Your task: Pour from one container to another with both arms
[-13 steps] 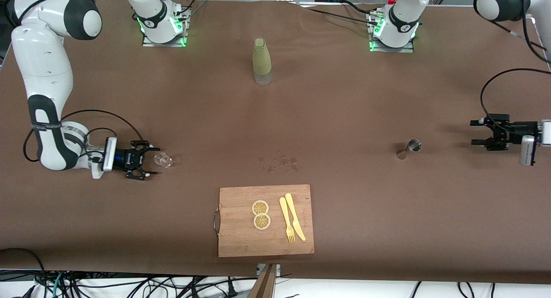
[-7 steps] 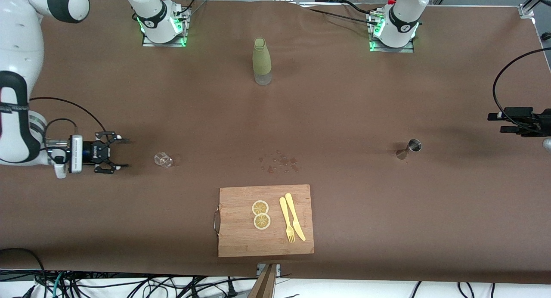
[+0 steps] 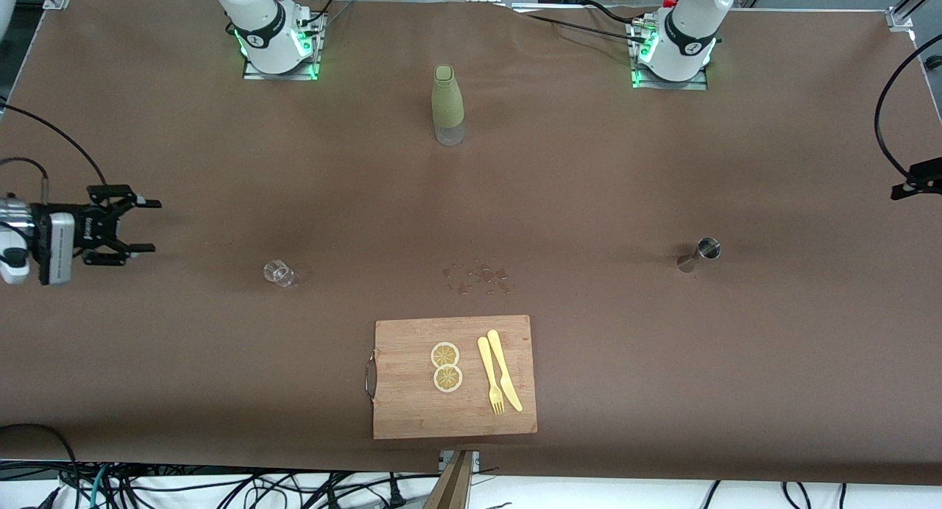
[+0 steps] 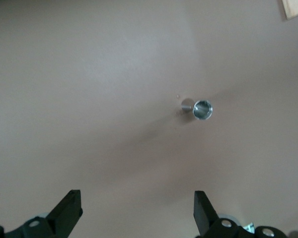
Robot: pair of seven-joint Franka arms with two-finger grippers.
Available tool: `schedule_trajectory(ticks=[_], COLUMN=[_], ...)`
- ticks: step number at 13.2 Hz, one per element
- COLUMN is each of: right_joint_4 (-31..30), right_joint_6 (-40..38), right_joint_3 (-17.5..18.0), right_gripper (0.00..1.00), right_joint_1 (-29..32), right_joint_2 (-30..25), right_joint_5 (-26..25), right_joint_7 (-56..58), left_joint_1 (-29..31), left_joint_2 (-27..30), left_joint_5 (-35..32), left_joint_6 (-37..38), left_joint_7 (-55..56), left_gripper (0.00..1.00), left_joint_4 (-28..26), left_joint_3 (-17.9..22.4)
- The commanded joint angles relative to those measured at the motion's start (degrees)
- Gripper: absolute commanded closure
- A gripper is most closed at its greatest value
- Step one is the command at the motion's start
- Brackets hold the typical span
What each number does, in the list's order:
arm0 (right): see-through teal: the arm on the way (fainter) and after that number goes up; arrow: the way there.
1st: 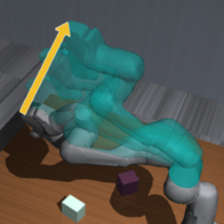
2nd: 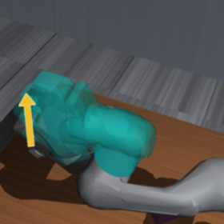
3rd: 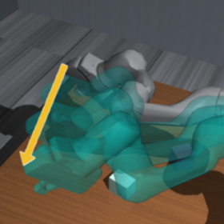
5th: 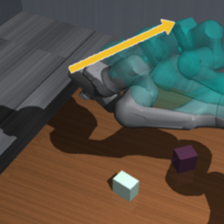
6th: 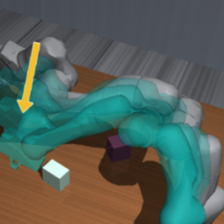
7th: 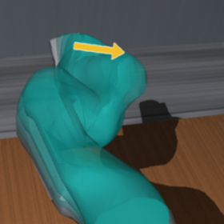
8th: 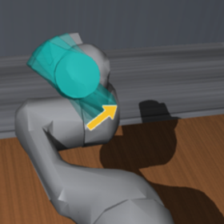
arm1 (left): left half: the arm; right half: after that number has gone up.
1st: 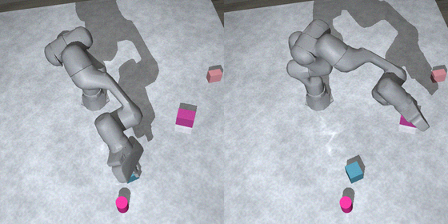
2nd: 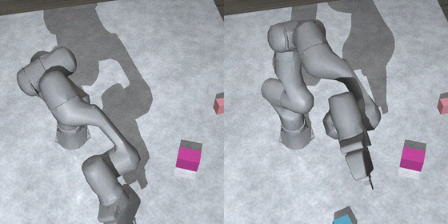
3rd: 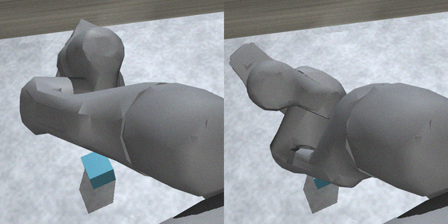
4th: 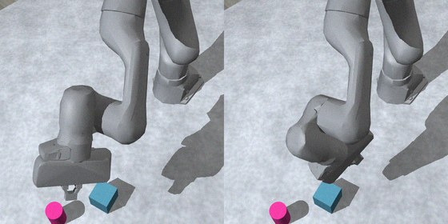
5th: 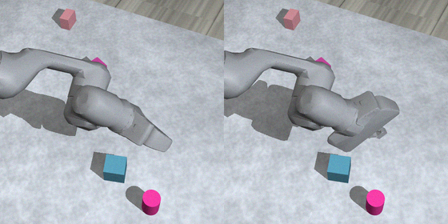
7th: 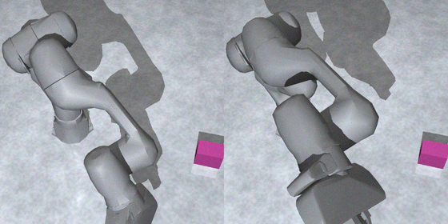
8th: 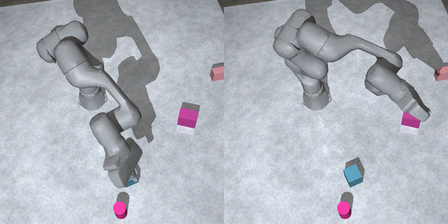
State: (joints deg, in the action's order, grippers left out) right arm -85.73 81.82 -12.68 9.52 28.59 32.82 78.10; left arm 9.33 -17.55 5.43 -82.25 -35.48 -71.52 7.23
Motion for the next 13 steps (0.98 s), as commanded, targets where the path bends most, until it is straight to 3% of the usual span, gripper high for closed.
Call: schedule_trajectory(ticks=[1, 3, 6, 7, 9, 12, 13], right_joint_4=[-0.8, -1.2, -5.0, -7.7, -13.3, -17.8, -17.8], right_joint_6=[0.0, 0.2, 1.3, 3.8, 7.9, 9.7, 9.2], right_joint_3=[0.3, 0.9, 1.3, 2.8, 7.4, 8.8, 8.6], right_gripper=[0.0, 0.0, 0.0, 0.0, 0.0, 0.0, 0.0], right_joint_1=[-3.4, -5.6, -9.2, -10.0, -10.6, -11.0, -11.0], right_joint_2=[-6.7, -11.2, -18.3, -21.4, -26.2, -31.5, -31.9], right_joint_5=[-8.8, -15.3, -25.5, -27.4, -36.6, -37.3, -35.9], right_joint_7=[-13.2, -24.0, -41.6, -49.6, -60.3, -82.1, -84.3], left_joint_1=[-2.1, -2.5, -4.1, -4.2, -4.6, -5.0, -5.1], left_joint_2=[2.9, 3.0, 2.8, 2.8, 2.9, 2.9, 2.9], left_joint_5=[-1.8, -2.5, -2.4, -2.2, -2.5, -2.5, -2.7], left_joint_6=[0.3, 0.7, 0.5, 0.3, 0.3, 0.3, 0.3], left_joint_7=[17.2, 28.7, 32.4, 32.8, 35.5, 35.9, 35.9], left_gripper=[0.0, 0.0, 0.0, 0.0, 0.0, 0.0, 0.0], left_joint_4=[0.7, 0.7, 0.8, 0.7, 0.8, 0.8, 0.8], left_joint_3=[-2.9, -6.6, -6.8, -7.5, -9.9, -10.0, -10.0])
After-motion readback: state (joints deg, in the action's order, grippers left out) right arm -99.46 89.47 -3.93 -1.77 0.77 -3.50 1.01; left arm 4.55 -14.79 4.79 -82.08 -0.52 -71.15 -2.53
